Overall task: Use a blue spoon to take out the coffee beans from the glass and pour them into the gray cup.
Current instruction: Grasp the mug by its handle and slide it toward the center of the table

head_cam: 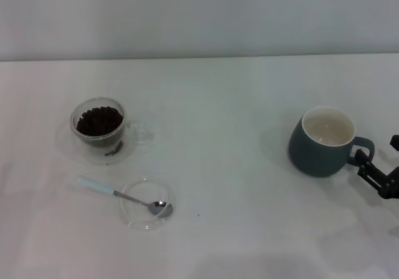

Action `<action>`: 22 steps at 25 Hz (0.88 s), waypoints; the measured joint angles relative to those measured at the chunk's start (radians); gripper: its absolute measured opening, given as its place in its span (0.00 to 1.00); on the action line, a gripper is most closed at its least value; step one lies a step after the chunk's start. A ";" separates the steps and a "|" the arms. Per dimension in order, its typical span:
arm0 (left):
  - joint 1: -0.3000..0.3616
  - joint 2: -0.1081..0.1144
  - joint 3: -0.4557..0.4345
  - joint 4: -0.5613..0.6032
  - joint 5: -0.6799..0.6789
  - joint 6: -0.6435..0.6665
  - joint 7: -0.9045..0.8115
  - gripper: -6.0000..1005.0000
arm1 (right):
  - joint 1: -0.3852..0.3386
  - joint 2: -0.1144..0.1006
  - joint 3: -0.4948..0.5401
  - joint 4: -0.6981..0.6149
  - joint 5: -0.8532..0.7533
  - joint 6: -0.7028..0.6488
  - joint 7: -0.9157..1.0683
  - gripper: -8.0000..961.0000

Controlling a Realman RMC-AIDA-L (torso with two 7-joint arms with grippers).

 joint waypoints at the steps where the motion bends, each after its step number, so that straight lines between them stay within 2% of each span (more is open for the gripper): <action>1: 0.000 0.000 0.000 0.000 0.000 0.000 0.000 0.87 | 0.000 0.000 0.000 -0.010 0.000 0.020 -0.010 0.88; 5: 0.003 -0.001 -0.001 0.000 0.000 0.000 0.000 0.87 | 0.003 0.000 0.002 -0.038 0.000 0.078 -0.043 0.88; 15: 0.006 -0.003 -0.004 0.000 0.000 0.000 0.000 0.87 | 0.004 0.002 0.027 -0.046 0.024 0.097 -0.068 0.87; 22: 0.001 -0.005 -0.005 0.000 0.000 0.000 0.000 0.87 | 0.004 0.002 0.025 -0.047 0.022 0.105 -0.067 0.65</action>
